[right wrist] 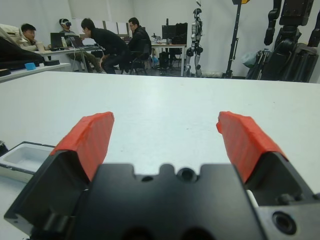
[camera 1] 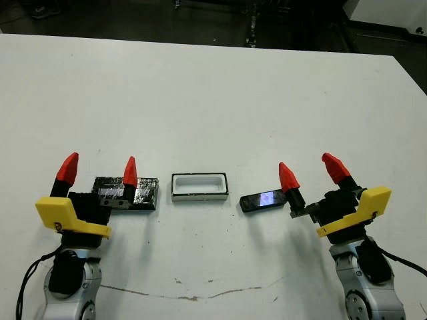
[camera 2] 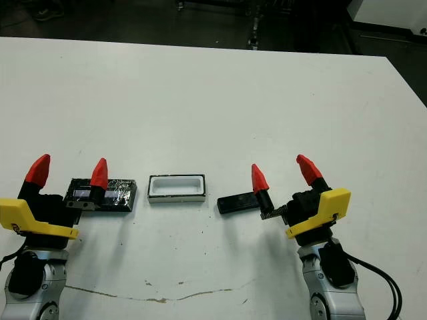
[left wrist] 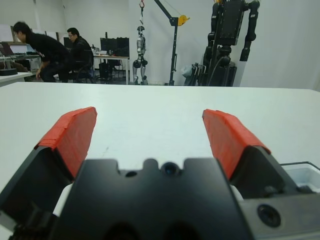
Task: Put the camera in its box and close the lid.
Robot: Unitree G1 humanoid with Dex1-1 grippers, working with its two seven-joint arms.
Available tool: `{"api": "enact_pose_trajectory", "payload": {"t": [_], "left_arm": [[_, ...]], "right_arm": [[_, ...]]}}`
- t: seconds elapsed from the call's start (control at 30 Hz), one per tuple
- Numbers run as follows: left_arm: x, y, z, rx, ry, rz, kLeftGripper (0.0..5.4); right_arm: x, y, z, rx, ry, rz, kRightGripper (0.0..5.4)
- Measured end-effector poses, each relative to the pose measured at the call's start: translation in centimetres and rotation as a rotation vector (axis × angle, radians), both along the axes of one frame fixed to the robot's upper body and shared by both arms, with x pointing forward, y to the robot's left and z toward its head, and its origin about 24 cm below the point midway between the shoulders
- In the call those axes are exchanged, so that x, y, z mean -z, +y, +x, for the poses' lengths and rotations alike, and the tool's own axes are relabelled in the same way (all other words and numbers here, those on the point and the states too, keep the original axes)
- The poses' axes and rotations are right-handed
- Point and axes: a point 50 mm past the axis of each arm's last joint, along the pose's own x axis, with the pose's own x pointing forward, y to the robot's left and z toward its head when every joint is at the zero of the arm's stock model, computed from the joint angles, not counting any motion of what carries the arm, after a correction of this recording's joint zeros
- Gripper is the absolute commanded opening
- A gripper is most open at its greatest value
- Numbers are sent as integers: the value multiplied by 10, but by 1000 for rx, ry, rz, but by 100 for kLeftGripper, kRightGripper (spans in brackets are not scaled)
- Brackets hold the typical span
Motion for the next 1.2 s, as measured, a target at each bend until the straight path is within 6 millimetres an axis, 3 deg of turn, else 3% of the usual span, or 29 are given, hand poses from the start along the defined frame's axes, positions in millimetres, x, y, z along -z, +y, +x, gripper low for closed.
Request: {"api": "enact_pose_trajectory", "payload": {"t": [0.57,0.67,0.8,0.97,1.2], "left_arm": [[1,-1,0,7,1,-17,540],[1,-1,0,5,2,-17,540],[1,-1,-1,4,4,-18,540],[1,-2,-1,8,3,-28,540],[1,-2,-1,8,3,-21,540]], "right_arm": [[-4,-6,2,-37,-8,-38,540],[-18,-19,15,-112,-36,-100,540],[-55,-37,43,-249,-86,-245,540],[-96,-41,74,-464,-106,-433,540],[-101,-26,97,-800,-3,-660,540]]}}
